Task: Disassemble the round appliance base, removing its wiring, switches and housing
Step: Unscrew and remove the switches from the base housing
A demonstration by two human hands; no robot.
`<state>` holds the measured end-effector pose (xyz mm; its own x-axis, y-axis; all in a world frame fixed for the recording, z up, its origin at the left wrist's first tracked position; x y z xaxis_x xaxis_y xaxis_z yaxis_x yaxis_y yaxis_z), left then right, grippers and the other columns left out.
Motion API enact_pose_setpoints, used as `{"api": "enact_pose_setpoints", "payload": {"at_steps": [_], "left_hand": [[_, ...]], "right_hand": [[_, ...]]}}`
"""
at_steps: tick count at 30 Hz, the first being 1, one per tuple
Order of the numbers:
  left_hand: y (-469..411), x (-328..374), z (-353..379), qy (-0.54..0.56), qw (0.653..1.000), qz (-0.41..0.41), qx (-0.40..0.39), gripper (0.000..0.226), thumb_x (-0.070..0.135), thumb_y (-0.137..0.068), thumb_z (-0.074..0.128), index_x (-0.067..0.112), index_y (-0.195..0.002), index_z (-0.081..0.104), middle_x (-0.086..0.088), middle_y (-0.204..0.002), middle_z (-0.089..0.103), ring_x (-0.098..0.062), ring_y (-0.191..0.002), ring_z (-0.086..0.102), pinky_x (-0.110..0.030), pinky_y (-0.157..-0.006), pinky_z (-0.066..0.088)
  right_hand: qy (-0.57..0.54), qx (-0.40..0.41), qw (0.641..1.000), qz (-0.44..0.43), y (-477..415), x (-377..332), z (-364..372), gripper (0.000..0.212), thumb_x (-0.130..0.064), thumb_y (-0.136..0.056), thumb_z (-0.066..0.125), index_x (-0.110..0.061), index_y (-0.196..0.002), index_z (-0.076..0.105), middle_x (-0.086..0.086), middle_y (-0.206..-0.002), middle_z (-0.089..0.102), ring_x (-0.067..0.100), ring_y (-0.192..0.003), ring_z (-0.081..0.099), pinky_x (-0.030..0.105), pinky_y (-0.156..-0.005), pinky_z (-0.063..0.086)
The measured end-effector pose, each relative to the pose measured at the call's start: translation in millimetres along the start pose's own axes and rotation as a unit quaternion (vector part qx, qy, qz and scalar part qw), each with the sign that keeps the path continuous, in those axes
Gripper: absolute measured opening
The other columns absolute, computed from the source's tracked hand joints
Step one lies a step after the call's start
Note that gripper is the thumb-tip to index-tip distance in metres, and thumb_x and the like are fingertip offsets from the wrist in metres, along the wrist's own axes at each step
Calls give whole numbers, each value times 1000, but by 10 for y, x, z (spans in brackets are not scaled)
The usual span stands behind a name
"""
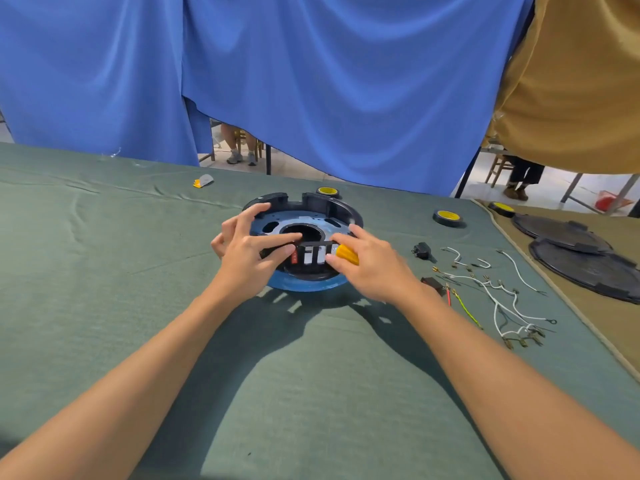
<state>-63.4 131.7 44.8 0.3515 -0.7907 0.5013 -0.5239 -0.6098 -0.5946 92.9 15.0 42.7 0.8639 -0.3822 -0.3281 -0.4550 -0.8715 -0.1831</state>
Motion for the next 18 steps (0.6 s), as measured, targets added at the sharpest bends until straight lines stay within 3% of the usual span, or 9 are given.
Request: {"api": "enact_pose_setpoints", "payload": {"at_steps": [4,7,9,11,13,15,18], "left_hand": [[11,-288,-2,70,979,-185,40,50,39,-85,71,33,-133,57,3,-143,39,-22,-132,29,-34,-104,20],[19,-376,29,159,948,-266,74,41,29,-92,63,12,-129,58,-9,-130,57,-27,-125,48,-41,-107,37],[33,-364,43,182,936,-290,85,40,35,-93,60,8,-123,60,-11,-124,63,-29,-118,55,-41,-103,41],[23,-330,80,149,940,-300,68,51,54,-87,60,13,-117,61,-9,-120,63,-30,-117,55,-47,-103,40],[12,-298,127,86,945,-312,38,64,65,-79,62,16,-120,58,-7,-125,60,-30,-123,49,-50,-105,35],[-6,-276,157,76,944,-321,29,68,59,-76,66,17,-128,53,-7,-134,54,-30,-130,43,-50,-108,32],[-35,-319,181,166,925,-341,21,58,47,-70,69,22,-121,58,-4,-128,58,-29,-126,45,-48,-107,32]], "right_hand": [[50,13,998,-23,10,-196,-5,48,-53,-96,45,-35,-141,43,-1,-146,41,27,-127,46,46,-96,44],[15,-1,998,-67,18,-350,-35,47,-49,-95,49,-34,-140,46,-2,-135,54,26,-121,50,46,-95,46],[-6,-24,996,-84,39,-409,-13,46,-47,-94,51,-35,-139,47,-2,-135,55,26,-119,51,44,-96,46],[-34,-45,995,-84,50,-419,14,49,-49,-94,52,-34,-140,47,-3,-139,52,25,-122,49,39,-97,41],[-98,-55,990,-89,72,-434,-2,43,-51,-93,52,-27,-128,60,0,-122,64,22,-105,57,36,-87,44],[-184,-35,978,-94,101,-440,-107,47,-53,-93,53,-11,-105,69,5,-85,69,22,-75,60,37,-73,50],[-322,52,943,-69,110,-346,-386,59,-57,-92,50,-1,-90,69,13,-87,73,21,-66,66,43,-66,52]]}}
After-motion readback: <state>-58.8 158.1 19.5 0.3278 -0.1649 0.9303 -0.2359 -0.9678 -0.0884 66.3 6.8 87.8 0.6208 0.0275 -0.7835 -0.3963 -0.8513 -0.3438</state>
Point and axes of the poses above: each hand's wrist, its own y-axis away from the middle knuckle, its own z-axis out of the palm, x = y × z, the point moved 7 cm from there along -y, towards the middle knuckle
